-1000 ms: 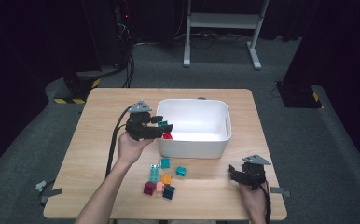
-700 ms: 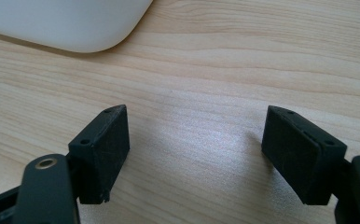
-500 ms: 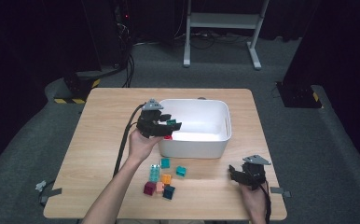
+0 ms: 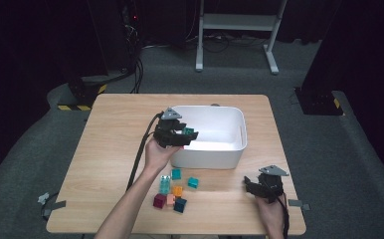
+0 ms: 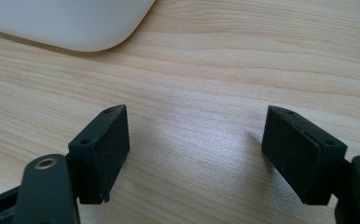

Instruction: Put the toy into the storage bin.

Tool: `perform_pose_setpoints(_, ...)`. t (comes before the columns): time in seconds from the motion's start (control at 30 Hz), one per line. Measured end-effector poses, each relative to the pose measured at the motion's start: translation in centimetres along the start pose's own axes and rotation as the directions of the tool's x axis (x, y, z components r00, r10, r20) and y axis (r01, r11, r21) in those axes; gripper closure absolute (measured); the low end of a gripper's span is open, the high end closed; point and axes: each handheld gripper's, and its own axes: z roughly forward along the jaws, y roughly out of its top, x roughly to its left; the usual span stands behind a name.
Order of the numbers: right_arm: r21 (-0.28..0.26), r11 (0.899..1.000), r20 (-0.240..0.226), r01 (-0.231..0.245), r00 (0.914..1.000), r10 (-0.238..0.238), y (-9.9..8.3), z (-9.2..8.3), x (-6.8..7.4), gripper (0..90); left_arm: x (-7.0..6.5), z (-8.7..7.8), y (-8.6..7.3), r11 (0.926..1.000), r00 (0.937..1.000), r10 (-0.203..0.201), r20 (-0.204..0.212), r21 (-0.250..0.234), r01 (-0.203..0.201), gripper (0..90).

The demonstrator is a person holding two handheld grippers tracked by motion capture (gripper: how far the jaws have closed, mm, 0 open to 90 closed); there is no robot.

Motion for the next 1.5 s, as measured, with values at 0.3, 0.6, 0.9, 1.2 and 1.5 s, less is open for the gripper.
perform_pose_setpoints(0.3, -0.001, 1.000, -0.004, 0.005, 1.0000, -0.005, 0.0, 0.0, 0.0, 23.0, 0.1, -1.5, -0.5, 0.9997, 1.0000, 0.004, 0.007, -0.024, -0.004, 31.6)
perform_pose_setpoints(0.6, 0.001, 1.000, -0.003, 0.002, 1.0000, -0.002, 0.0, 0.0, 0.0, 23.0, 0.3, -3.9, -1.1, 0.9987, 0.9999, 0.006, -0.013, -0.051, -0.007, 31.1)
perform_pose_setpoints(0.9, 0.000, 1.000, -0.003, 0.003, 1.0000, -0.003, 0.0, 0.0, 0.0, 23.0, 0.5, -5.8, -2.1, 0.9974, 0.9989, 0.013, -0.045, -0.070, -0.016, 31.1)
perform_pose_setpoints(1.2, 0.001, 1.000, -0.003, 0.000, 1.0000, 0.000, 0.0, 0.0, 0.0, 23.0, 0.9, -7.3, -3.7, 0.9972, 0.9977, 0.000, -0.068, -0.075, -0.005, 31.1)
perform_pose_setpoints(1.5, 0.001, 1.000, -0.003, 0.002, 1.0000, -0.002, 0.0, 0.0, 0.0, 23.0, 1.3, -8.9, -6.0, 0.9972, 0.9961, -0.020, -0.086, -0.074, 0.014, 31.0)
